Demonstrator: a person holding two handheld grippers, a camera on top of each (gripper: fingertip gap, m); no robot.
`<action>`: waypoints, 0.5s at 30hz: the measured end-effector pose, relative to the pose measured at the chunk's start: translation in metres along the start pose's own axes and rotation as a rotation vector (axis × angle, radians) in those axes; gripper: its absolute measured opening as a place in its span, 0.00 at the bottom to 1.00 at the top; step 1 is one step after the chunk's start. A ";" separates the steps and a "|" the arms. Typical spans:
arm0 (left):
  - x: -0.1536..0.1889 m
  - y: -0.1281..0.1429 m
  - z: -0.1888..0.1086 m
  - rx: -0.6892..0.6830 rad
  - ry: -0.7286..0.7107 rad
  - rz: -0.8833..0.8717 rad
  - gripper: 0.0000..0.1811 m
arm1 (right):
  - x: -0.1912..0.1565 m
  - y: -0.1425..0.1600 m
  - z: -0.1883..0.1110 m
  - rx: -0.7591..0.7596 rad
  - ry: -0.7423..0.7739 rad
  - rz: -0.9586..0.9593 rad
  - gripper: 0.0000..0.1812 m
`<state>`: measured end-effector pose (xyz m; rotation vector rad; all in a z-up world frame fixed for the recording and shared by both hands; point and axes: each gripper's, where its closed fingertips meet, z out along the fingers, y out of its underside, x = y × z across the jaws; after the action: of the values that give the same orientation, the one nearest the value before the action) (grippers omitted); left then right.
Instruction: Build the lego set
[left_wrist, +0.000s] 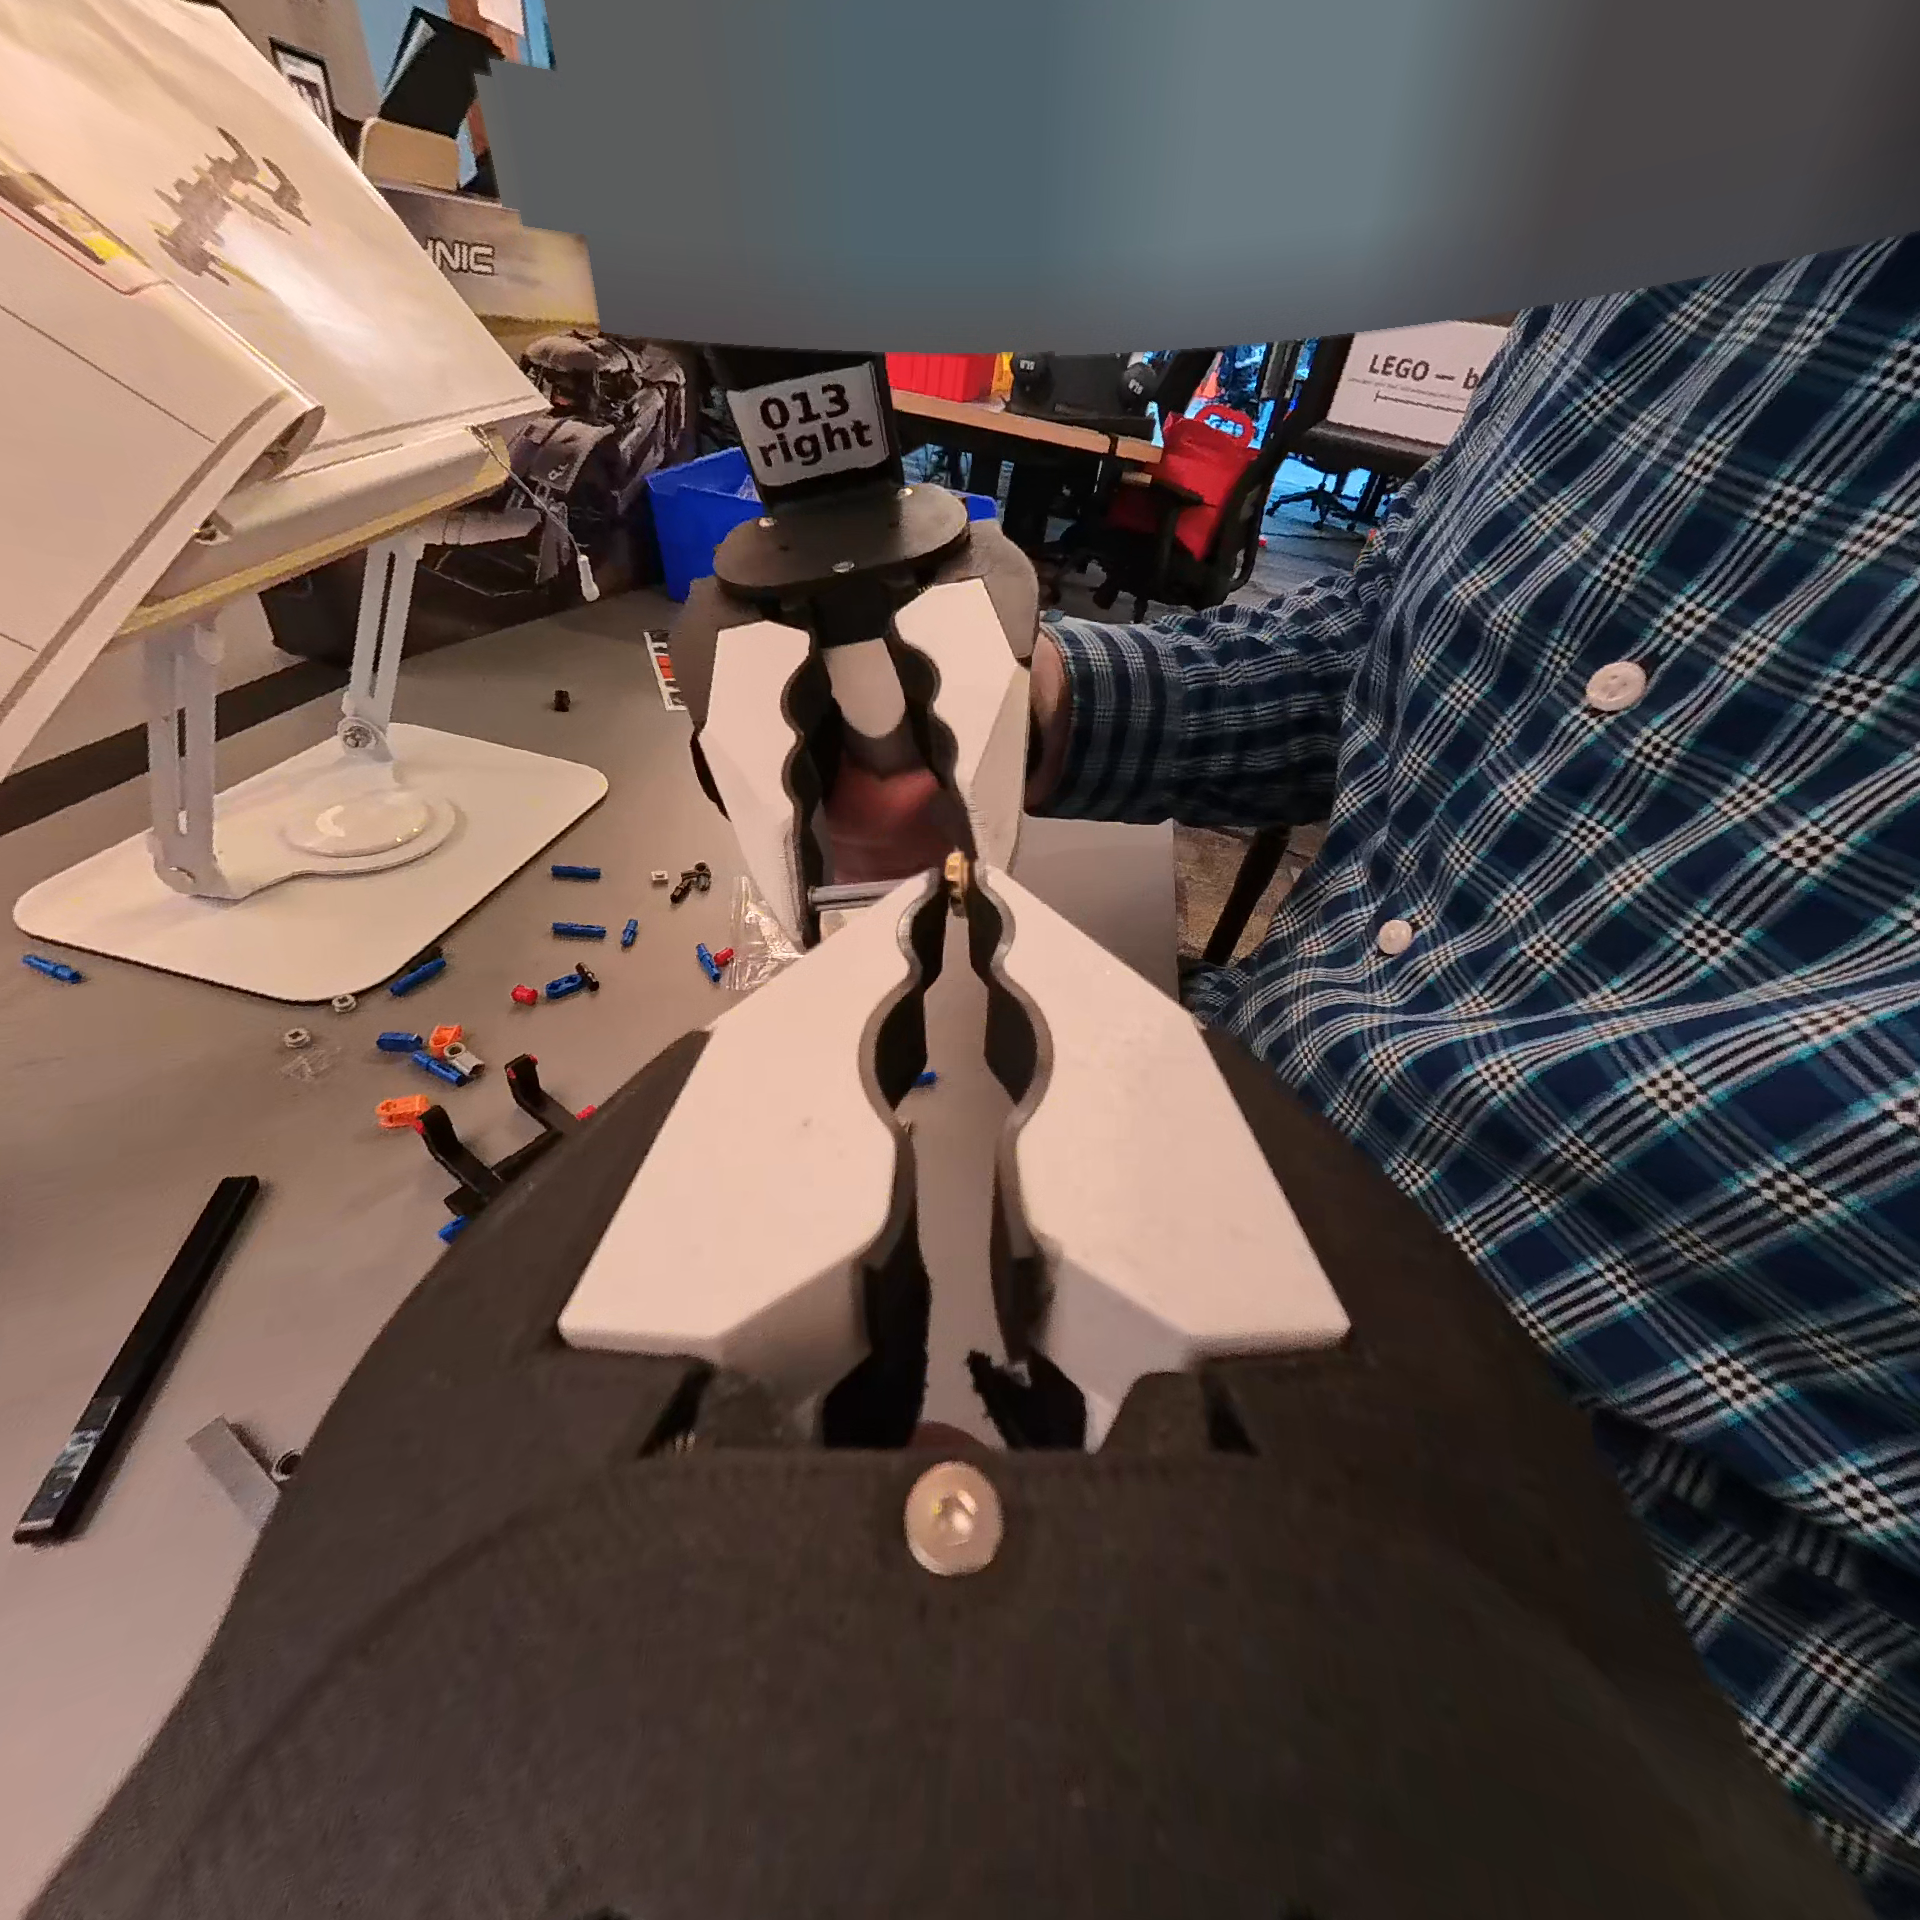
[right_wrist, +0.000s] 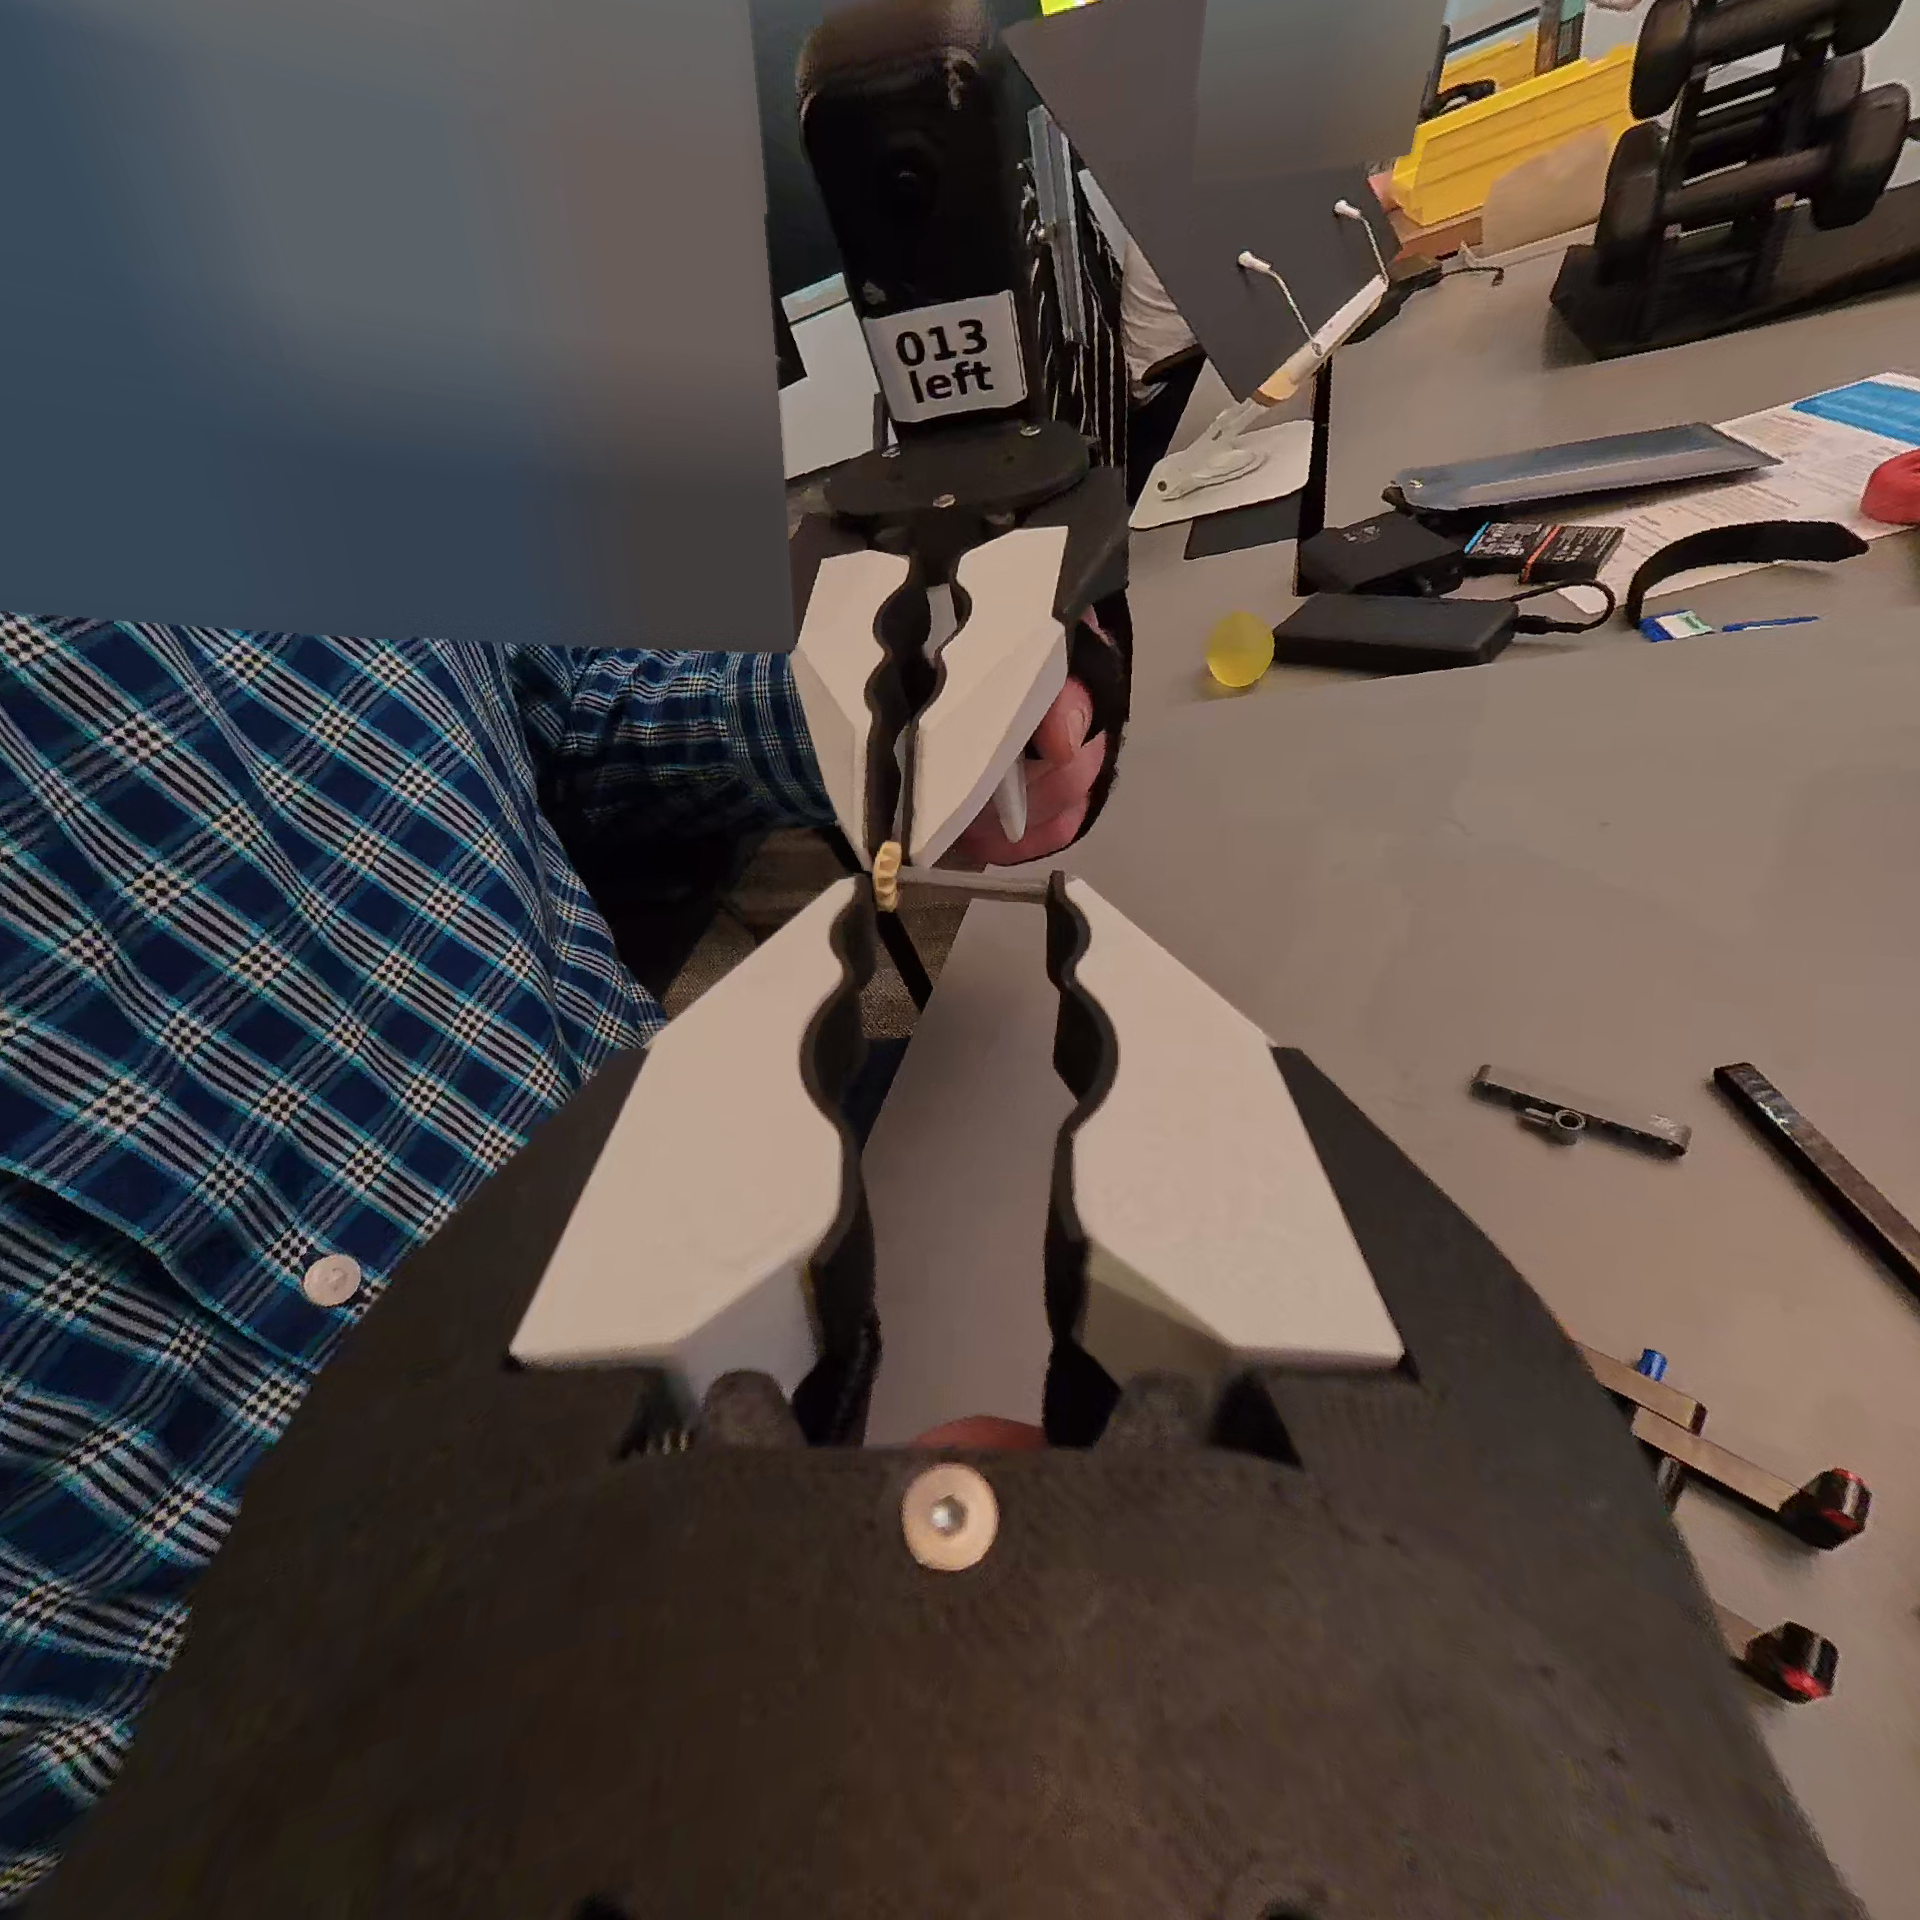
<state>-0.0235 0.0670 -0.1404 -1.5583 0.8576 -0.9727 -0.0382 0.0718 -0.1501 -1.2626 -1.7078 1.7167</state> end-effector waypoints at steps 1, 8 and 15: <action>0.000 0.000 0.000 0.001 0.001 -0.004 0.00 | 0.000 0.000 0.000 -0.003 -0.001 -0.004 0.17; 0.003 0.001 0.001 0.016 0.037 -0.022 0.00 | -0.003 0.002 0.000 -0.011 -0.009 -0.029 0.17; 0.006 0.000 0.000 0.036 0.060 -0.018 0.00 | -0.005 0.001 0.001 -0.015 -0.005 -0.073 0.16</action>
<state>-0.0214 0.0615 -0.1396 -1.5149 0.8641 -1.0474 -0.0357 0.0667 -0.1500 -1.1890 -1.7511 1.6694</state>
